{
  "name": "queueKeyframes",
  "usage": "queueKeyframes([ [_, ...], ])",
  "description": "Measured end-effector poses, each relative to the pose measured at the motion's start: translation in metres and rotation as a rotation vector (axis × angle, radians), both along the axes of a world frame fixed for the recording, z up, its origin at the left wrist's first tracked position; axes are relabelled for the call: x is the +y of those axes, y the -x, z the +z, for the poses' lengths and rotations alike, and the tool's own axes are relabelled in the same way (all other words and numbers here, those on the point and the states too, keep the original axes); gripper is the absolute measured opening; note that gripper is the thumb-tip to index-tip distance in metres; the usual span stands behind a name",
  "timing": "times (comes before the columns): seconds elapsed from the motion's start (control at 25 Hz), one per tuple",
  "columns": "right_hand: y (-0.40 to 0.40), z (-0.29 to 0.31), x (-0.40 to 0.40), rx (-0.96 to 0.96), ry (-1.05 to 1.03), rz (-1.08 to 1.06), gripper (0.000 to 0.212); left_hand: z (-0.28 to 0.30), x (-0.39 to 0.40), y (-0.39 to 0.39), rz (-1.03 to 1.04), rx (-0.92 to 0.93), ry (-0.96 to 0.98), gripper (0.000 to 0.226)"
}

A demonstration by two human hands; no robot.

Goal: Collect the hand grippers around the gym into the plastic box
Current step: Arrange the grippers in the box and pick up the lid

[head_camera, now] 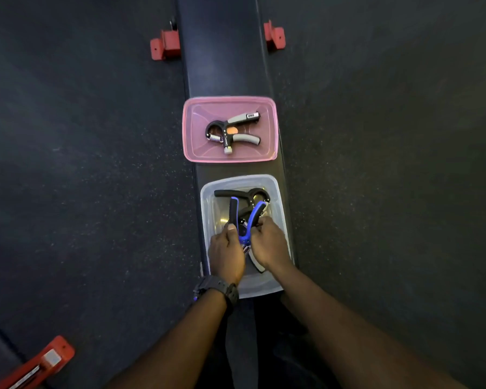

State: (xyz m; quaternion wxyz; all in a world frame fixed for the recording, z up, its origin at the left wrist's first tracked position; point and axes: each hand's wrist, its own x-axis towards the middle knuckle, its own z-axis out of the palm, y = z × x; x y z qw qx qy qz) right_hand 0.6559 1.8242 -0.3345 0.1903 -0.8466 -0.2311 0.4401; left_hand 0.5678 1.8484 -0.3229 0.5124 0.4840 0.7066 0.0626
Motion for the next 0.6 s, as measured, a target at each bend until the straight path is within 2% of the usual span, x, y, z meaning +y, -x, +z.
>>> queueKeyframes([
  [0.16,-0.03,0.063,0.048,-0.033,-0.108,0.069,0.026,0.067,0.056,-0.015,0.008,-0.071,-0.007,0.058],
  [0.28,-0.063,0.093,0.113,-0.078,-0.139,0.115,0.031,0.092,0.125,-0.042,-0.044,-0.158,-0.052,0.064],
  [0.44,-0.101,0.062,0.197,-0.107,-0.066,0.163,0.035,0.053,0.209,-0.079,-0.073,-0.201,0.001,0.058],
  [0.52,-0.11,0.032,0.221,-0.126,-0.025,0.203,0.036,0.017,0.232,-0.086,-0.049,-0.204,0.096,0.059],
  [0.6,-0.113,0.004,0.231,-0.068,0.02,0.213,0.033,-0.021,0.244,-0.085,-0.06,-0.191,0.141,0.058],
])
